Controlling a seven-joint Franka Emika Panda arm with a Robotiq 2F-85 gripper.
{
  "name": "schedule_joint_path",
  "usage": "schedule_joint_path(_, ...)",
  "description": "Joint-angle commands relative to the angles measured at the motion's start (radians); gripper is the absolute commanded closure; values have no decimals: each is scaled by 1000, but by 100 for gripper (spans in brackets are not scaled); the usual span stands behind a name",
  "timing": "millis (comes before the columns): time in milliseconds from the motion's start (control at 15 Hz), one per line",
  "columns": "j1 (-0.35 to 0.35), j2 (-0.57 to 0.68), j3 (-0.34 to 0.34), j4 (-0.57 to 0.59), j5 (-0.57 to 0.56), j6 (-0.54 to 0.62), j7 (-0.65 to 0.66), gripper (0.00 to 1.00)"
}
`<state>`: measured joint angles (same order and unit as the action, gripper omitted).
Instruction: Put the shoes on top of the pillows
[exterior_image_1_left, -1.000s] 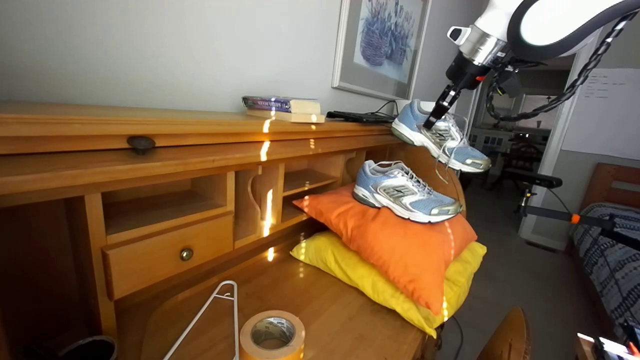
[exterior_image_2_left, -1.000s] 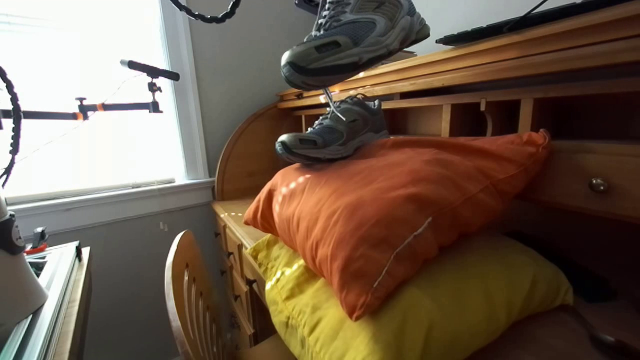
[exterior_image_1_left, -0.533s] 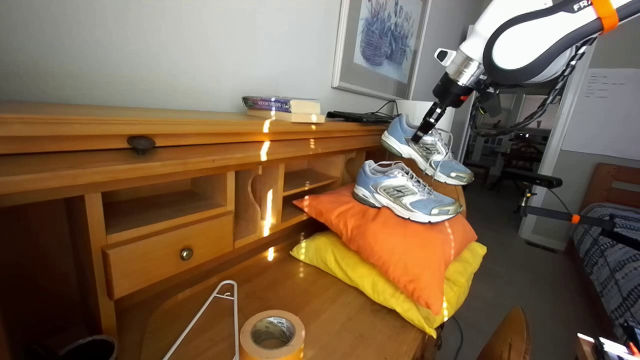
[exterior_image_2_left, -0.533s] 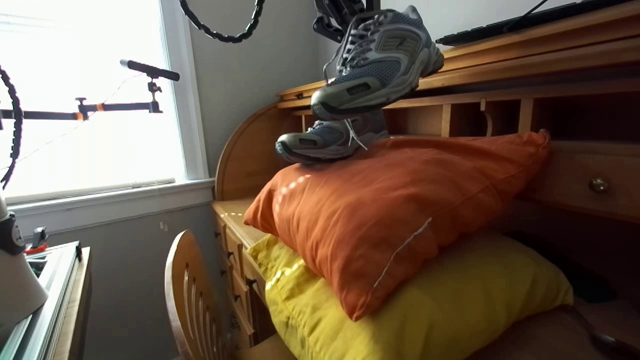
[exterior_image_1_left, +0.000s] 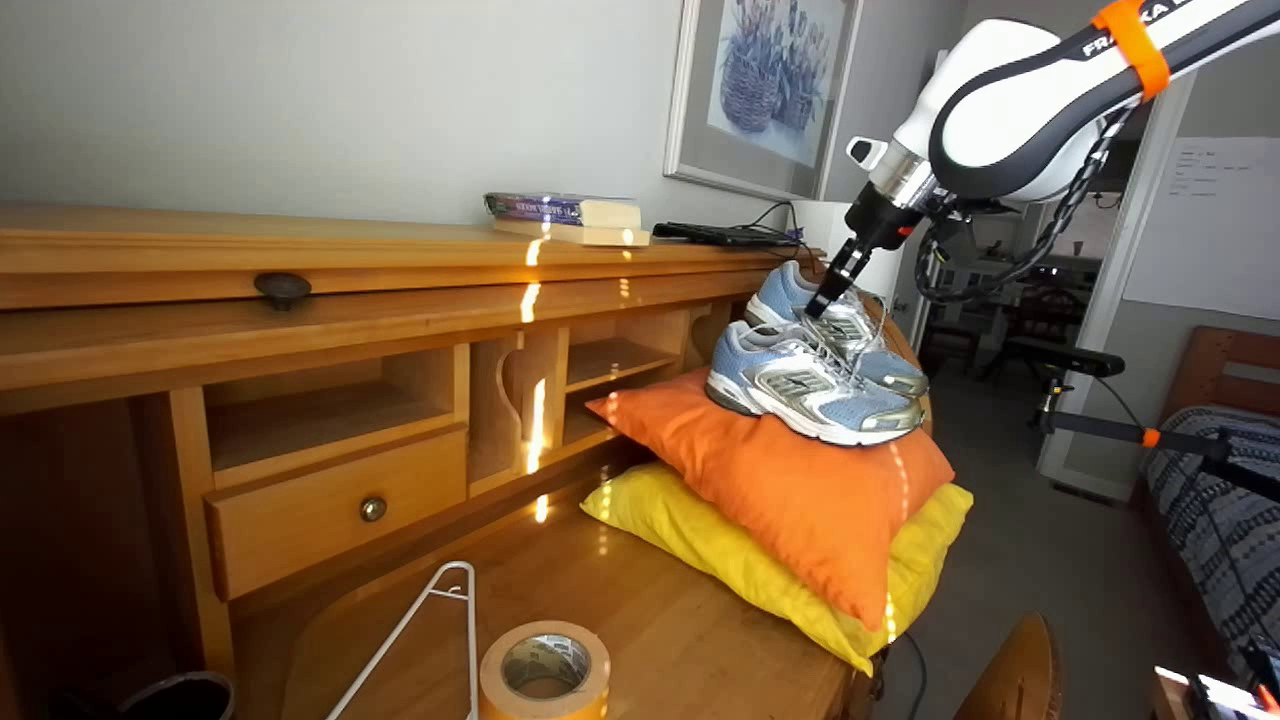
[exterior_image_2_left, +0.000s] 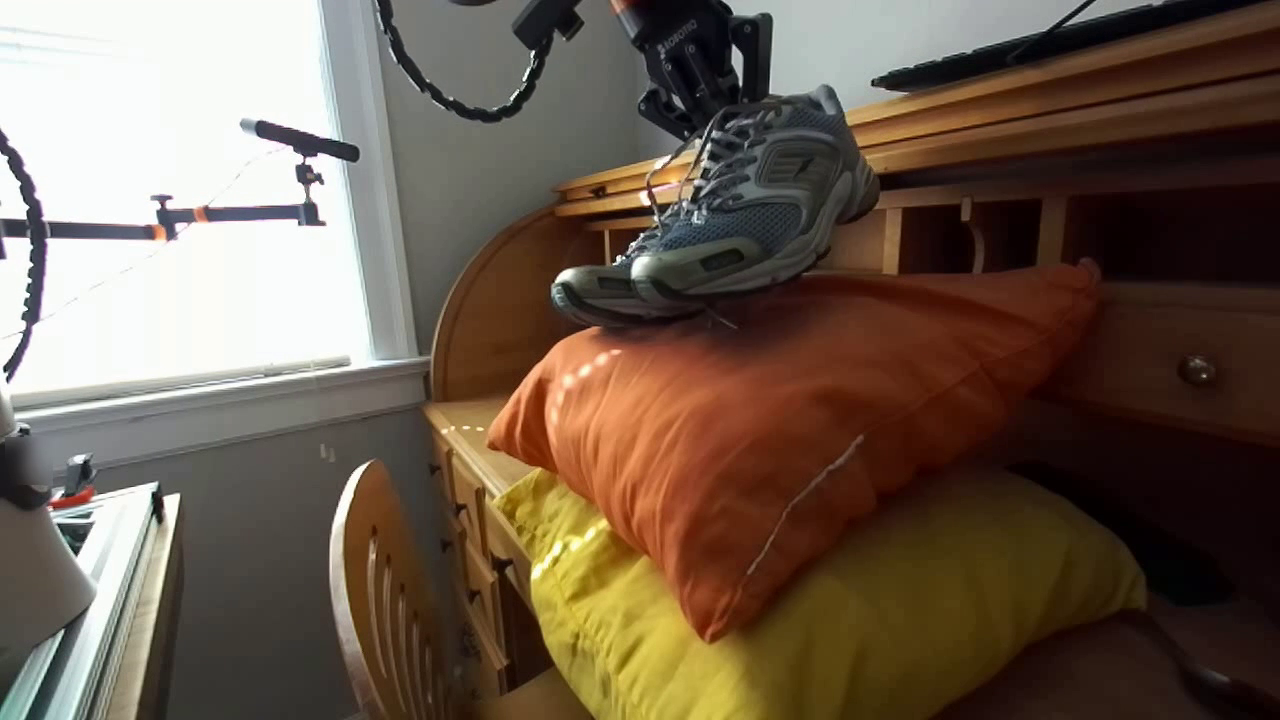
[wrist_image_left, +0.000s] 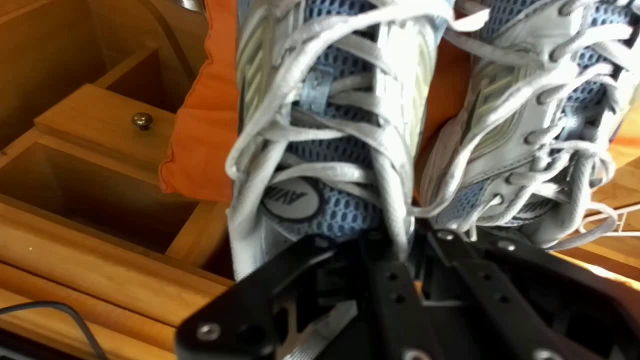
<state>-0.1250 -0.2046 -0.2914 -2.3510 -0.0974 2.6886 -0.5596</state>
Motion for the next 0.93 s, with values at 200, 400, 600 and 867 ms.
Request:
schedule_joint_path(200,-9,67,-2,37,19,15,-25,97)
schedule_joint_path(400,-14,95,5,52,18,40,-16,64)
schedule_joint_path(600,-15,107,13,58,13,70,-14,49)
schedule_joint_path(867,-14,105,24,60,11,89,-15,19)
